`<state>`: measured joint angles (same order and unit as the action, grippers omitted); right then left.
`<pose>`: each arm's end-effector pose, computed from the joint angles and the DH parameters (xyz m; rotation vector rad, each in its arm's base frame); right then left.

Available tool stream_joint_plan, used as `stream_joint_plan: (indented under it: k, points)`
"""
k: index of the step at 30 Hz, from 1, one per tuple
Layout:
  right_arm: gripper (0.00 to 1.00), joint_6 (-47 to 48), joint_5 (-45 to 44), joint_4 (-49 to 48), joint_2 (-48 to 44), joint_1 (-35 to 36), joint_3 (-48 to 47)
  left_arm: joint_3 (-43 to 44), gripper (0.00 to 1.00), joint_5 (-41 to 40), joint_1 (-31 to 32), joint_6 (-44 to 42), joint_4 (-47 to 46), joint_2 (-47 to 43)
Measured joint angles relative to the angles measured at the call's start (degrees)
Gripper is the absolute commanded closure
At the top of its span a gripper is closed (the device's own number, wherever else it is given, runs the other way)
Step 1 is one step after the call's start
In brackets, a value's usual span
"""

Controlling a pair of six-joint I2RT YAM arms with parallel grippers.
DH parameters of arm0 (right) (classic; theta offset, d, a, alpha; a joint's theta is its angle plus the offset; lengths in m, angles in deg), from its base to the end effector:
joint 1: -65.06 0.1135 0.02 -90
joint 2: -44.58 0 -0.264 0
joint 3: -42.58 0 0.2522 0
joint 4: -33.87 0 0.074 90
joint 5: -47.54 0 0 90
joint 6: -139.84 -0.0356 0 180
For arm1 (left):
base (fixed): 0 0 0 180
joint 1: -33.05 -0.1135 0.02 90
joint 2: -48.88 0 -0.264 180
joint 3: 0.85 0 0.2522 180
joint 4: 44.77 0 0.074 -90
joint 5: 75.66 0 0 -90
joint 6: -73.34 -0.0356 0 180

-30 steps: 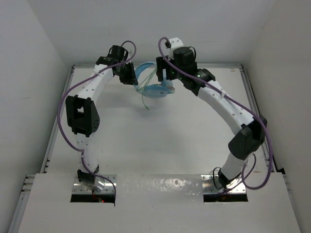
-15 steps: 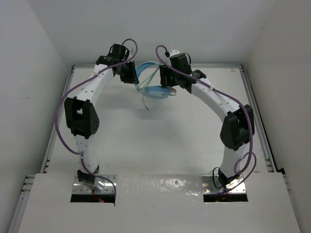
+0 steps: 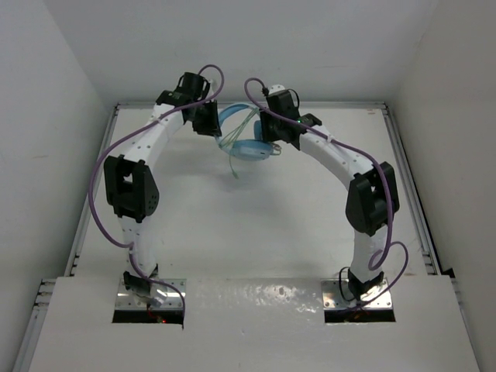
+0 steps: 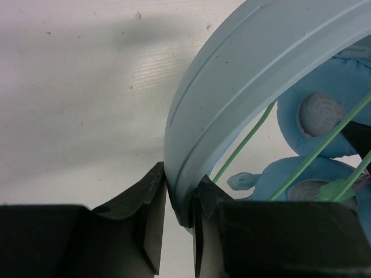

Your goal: Wrap the headphones

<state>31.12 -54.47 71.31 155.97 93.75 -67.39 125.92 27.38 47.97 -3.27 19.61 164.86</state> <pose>0.4011 0.2110 0.2848 -0.0822 2.2387 0.2149 0.4307 -0.1231 0.3106 0.1292 2.5360 -0.4853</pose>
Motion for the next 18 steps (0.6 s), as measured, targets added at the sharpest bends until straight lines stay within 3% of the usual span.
stream_joint_plan:
  k: [5,8,9,12,15,18]
  points:
    - [1.00,-0.57,0.00,-0.07,0.00,0.00,0.00,0.00,0.88,-2.51,0.28,-2.91,-1.11,0.02]
    - [1.00,-1.09,-0.17,-1.16,0.00,-0.07,0.39,0.00,0.66,-3.37,0.48,-4.24,-2.12,0.00]
    - [1.00,-1.53,-0.15,-1.51,0.00,-0.17,0.76,0.02,0.53,-3.37,0.48,-4.50,-2.95,0.00]
    - [1.00,-3.10,0.00,-1.49,0.61,-0.79,1.05,0.52,0.35,-3.61,0.42,-4.61,-4.72,0.07]
    - [1.00,-4.94,-1.03,-1.84,2.01,-1.42,1.03,2.93,0.20,-4.31,0.35,-4.42,-5.16,0.52]
    - [1.00,-7.06,-2.45,-1.75,3.96,-2.01,1.03,5.40,0.12,-5.14,0.26,-4.57,-5.79,0.55]
